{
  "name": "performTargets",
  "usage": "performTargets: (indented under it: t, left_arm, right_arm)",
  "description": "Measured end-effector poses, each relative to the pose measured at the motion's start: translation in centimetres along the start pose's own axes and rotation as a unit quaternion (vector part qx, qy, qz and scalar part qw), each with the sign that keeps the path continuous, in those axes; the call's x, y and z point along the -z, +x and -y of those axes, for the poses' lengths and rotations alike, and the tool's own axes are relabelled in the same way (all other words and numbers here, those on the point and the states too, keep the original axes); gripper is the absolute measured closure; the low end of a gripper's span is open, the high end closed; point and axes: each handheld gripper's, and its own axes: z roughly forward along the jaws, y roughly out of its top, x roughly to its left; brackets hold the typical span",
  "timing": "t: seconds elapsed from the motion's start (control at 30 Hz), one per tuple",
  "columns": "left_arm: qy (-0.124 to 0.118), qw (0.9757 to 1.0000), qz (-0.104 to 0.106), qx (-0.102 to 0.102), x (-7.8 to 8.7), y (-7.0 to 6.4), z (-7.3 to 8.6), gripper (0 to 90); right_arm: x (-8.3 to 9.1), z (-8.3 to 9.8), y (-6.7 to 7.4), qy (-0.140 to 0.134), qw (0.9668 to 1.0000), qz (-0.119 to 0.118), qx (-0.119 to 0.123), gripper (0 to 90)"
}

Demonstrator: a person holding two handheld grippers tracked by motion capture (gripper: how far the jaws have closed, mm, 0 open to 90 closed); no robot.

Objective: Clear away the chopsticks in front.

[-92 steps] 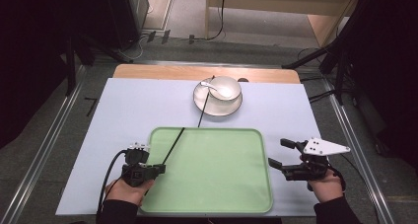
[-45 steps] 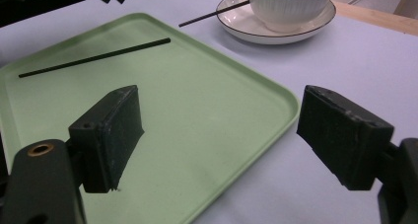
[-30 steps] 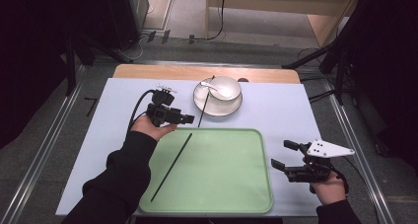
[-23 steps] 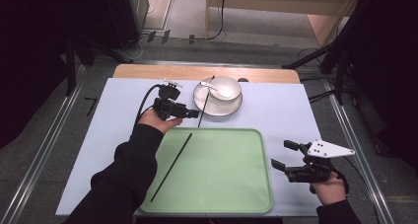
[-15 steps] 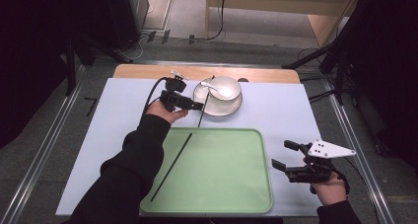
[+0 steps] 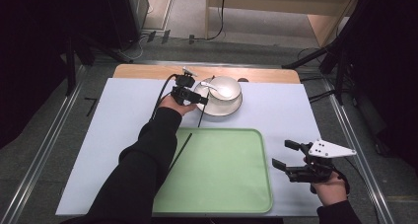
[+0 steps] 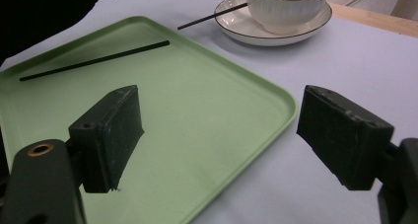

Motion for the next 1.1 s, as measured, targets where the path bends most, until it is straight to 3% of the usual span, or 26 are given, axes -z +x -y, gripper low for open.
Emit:
performTargets:
  t: [0.13,0.4,0.83,1.1]
  left_arm:
    - [0.008,0.9998,-0.017,-0.005,-0.9,-0.1,-0.1,56.1]
    - [0.011,0.9995,-0.024,-0.018,-2.7,-0.8,-0.4,61.5]
    - [0.013,0.9991,-0.037,0.019,-3.9,-0.3,-0.5,79.4]
    - [0.011,0.9971,-0.055,0.052,-3.7,0.0,-0.7,86.0]
  right_arm:
    - [0.0,0.0,-0.1,-0.002,1.0000,0.001,-0.001,17.9]
    - [0.2,0.1,-0.1,-0.003,1.0000,0.000,-0.001,17.9]
    - [0.3,0.2,-0.1,-0.005,1.0000,-0.003,-0.001,18.2]
    - [0.2,0.1,-0.1,-0.005,1.0000,-0.003,-0.001,18.2]
